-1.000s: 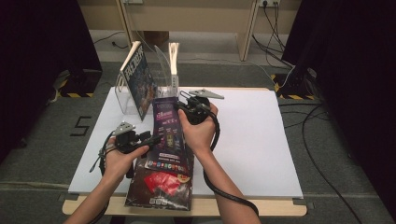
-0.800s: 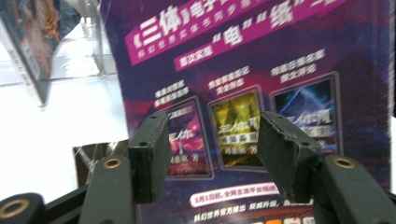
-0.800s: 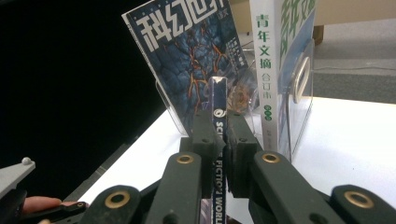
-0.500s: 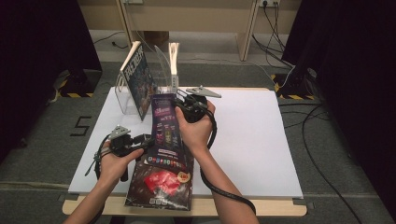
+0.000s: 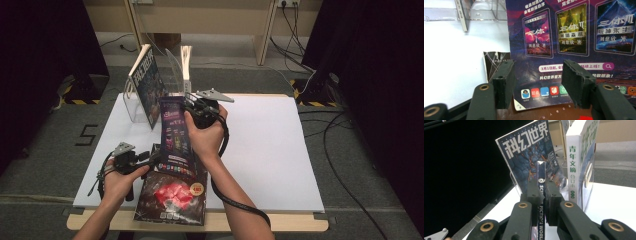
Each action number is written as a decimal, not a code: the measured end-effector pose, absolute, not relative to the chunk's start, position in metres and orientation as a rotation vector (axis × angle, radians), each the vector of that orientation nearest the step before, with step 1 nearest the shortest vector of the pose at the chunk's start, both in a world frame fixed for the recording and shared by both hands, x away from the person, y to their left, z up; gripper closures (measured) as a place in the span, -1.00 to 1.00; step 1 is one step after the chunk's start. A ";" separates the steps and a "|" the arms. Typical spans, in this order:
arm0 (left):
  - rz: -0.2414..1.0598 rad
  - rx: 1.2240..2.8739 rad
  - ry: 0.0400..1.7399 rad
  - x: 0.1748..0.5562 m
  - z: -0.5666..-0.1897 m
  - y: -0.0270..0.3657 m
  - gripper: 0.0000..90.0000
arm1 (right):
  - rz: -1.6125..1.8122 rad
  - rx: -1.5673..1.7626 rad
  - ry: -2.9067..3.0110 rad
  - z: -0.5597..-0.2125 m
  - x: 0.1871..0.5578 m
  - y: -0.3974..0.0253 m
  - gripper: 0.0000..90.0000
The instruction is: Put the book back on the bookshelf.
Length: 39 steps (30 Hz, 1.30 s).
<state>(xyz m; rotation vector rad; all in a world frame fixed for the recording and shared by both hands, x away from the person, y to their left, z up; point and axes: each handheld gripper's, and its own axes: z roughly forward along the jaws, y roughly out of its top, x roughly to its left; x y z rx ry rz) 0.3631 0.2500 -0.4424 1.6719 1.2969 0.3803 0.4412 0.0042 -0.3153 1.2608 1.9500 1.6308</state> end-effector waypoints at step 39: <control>0.377 1.659 1.302 0.362 -0.444 0.252 -0.04 | 1.683 1.237 1.895 -0.299 0.453 0.023 0.88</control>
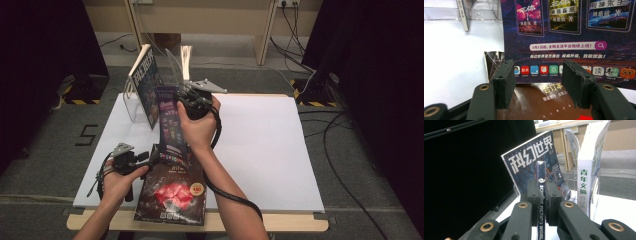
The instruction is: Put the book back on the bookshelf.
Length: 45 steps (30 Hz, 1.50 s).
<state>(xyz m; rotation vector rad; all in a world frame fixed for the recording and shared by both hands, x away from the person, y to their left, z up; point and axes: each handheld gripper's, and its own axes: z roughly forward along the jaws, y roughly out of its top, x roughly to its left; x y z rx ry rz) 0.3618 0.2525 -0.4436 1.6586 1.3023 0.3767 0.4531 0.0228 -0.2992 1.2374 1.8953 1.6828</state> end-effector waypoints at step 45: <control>0.376 1.653 1.304 0.362 -0.443 0.256 -0.04 | 1.680 1.208 1.881 -0.285 0.474 0.044 0.88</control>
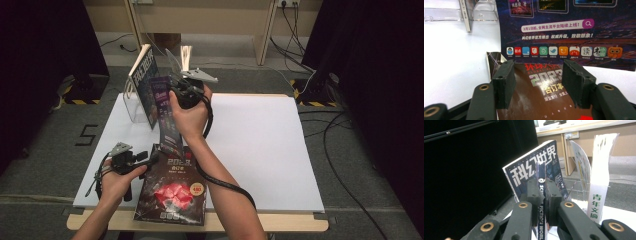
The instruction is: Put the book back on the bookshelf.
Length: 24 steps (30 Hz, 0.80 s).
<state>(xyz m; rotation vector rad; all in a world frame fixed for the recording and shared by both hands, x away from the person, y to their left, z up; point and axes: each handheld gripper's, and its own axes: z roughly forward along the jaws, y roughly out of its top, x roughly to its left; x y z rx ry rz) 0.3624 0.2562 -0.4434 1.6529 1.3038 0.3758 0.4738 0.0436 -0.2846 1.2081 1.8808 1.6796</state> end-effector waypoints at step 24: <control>0.370 1.654 1.307 0.363 -0.445 0.257 -0.04 | 1.690 1.199 1.868 -0.282 0.483 0.051 0.88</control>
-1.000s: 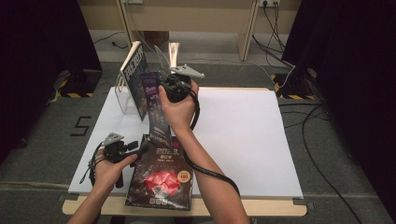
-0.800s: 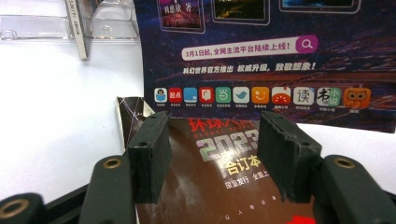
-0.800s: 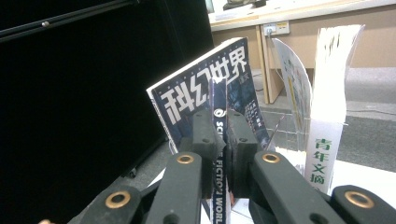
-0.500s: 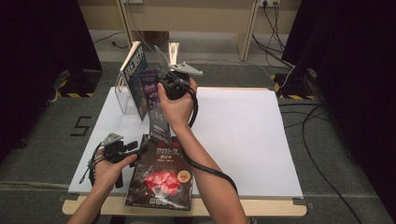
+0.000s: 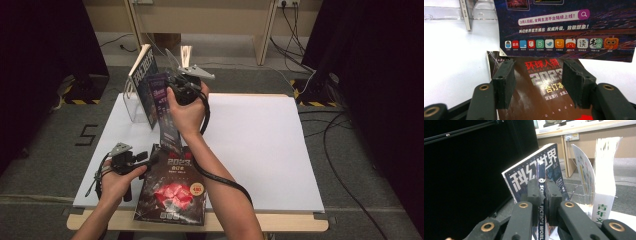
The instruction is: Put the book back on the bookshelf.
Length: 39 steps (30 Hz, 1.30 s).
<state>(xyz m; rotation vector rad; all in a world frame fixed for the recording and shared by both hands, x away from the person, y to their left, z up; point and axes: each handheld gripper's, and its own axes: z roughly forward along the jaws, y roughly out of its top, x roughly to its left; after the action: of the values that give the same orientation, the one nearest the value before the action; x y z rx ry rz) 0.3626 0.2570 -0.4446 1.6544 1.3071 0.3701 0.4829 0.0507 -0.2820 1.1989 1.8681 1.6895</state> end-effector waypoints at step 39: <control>0.404 1.580 1.173 0.362 -0.404 0.234 -0.05 | 1.673 1.179 1.830 -0.283 0.481 0.059 0.88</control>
<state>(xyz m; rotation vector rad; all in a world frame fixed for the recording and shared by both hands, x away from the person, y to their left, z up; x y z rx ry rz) 0.3618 0.2345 -0.4043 1.5803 1.1730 0.4040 0.4813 0.0590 -0.2826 1.1791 1.8298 1.6731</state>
